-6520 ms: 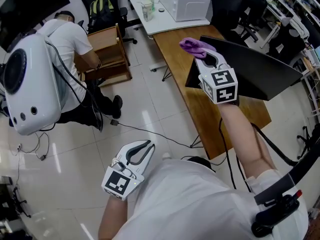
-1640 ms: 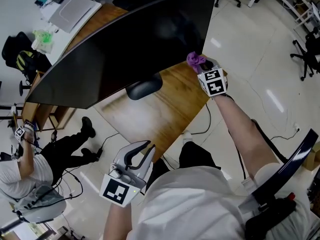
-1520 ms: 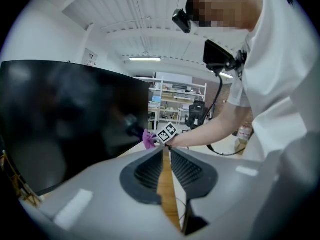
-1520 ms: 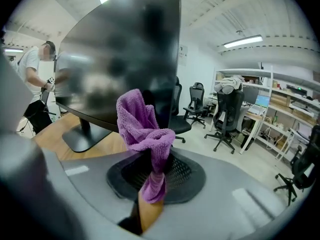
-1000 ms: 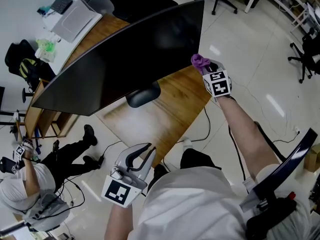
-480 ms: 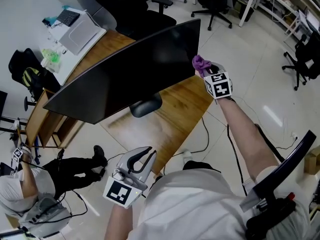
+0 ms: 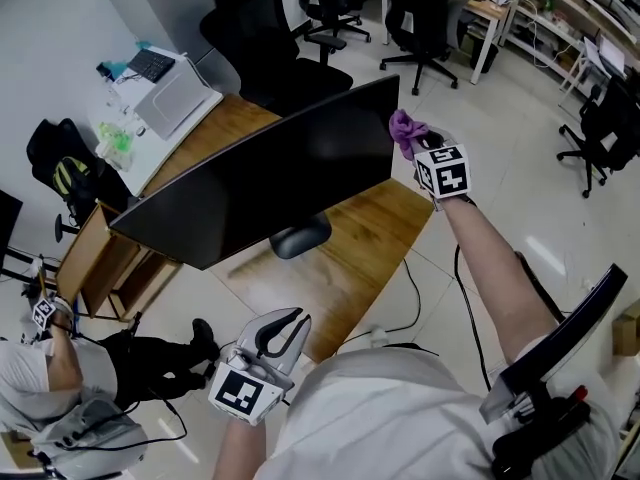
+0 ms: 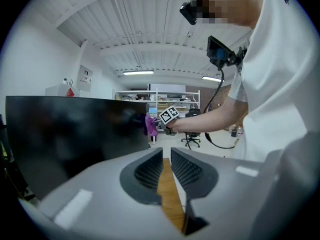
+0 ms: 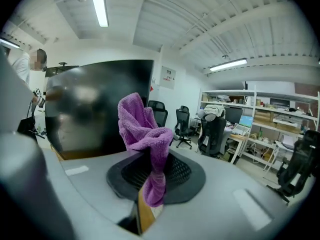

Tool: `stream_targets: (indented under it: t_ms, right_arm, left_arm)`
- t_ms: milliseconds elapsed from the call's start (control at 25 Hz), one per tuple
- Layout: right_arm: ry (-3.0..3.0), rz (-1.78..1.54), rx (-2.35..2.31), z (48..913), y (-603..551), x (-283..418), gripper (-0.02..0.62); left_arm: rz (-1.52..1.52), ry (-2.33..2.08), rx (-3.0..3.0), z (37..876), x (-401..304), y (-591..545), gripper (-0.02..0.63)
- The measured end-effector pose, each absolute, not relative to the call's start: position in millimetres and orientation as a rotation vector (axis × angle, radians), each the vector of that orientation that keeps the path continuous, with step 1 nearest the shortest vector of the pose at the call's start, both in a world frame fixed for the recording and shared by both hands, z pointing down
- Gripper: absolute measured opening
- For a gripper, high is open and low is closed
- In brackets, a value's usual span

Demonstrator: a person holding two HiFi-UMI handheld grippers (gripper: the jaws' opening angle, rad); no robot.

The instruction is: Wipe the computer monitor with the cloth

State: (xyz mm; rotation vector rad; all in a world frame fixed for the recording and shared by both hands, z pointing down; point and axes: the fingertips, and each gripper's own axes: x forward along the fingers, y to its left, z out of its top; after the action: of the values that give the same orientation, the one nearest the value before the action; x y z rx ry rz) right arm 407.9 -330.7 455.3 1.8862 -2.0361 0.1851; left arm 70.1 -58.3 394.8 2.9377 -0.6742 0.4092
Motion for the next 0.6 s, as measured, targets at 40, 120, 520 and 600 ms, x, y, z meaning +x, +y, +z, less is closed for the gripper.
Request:
stream_targets:
  t_ms: [40,120,520,600]
  right_arm:
    - [-2.039,0.175,1.895,445.8,-331.2,408.6,0.049]
    - [-2.043,0.162,1.908,429.3,-331.9,409.5,0.049]
    - [-2.054,0.079,1.95,353.7,-336.0,413.0,0.049]
    - [-2.052,0.046,1.955,336.4,-336.9,414.3,0.049]
  left_arm:
    - [0.408,-0.675,2.937,394.0,68.0,-58.0,0.071]
    - [0.391,-0.688,2.926,389.8,66.5,-57.4,0.071]
    - [0.357,-0.688,2.942,382.0,56.0,-56.4,0.071]
    - [0.349,-0.687,2.946,381.5,54.5,-56.5,0.071]
